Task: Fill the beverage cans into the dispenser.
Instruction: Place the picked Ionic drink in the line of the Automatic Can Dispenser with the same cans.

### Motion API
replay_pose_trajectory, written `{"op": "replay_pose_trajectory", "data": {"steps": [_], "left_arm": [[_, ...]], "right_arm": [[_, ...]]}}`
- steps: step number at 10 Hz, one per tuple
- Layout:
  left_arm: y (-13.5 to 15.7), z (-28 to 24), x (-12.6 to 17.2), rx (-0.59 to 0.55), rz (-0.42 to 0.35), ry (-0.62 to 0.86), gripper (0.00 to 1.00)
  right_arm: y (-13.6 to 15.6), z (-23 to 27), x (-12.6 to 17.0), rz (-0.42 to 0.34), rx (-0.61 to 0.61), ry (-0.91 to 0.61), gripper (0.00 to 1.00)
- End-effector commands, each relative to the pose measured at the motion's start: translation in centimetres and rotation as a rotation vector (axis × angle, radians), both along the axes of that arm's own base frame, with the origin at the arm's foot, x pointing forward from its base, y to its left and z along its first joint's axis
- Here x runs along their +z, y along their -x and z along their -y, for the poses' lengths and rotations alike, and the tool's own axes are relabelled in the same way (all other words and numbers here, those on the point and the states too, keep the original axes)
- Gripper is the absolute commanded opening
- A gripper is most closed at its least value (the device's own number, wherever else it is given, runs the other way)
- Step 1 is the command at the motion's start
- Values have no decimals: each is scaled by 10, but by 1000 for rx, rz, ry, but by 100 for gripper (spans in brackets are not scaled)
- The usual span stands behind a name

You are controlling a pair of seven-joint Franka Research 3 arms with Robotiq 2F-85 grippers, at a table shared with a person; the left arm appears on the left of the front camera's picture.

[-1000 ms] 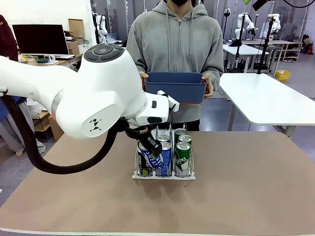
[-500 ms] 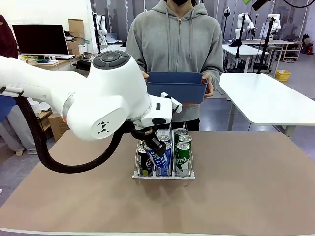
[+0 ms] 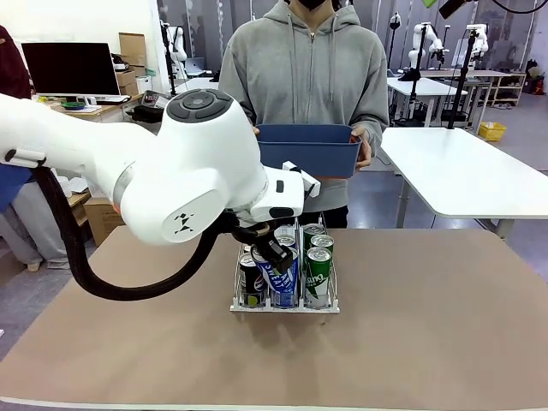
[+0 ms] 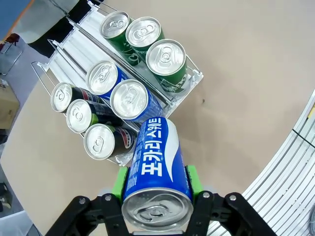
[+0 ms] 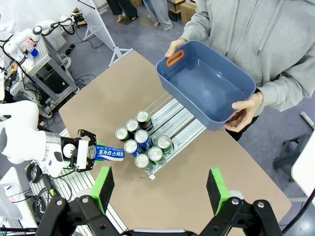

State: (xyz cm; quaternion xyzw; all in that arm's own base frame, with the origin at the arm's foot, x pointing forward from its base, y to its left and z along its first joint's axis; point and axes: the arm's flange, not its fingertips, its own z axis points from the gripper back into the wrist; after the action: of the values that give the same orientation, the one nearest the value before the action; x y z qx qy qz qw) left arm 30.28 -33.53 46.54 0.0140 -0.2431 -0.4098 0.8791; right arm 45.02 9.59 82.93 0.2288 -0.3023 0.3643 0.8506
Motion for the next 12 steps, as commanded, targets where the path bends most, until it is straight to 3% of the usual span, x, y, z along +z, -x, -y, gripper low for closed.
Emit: {"op": "replay_pose_trajectory", "data": {"steps": [1, 7, 12], "left_arm": [[-16, 15, -3, 18, 36, -23, 57], [-60, 22, -13, 24, -1, -75, 57], [-81, 39, -19, -24, -78, -27, 57]], "right_arm": [[3, 1, -1, -10, -1, -12, 100], [3, 1, -1, -10, -1, -12, 100], [3, 1, -1, -10, -1, -12, 100]]}}
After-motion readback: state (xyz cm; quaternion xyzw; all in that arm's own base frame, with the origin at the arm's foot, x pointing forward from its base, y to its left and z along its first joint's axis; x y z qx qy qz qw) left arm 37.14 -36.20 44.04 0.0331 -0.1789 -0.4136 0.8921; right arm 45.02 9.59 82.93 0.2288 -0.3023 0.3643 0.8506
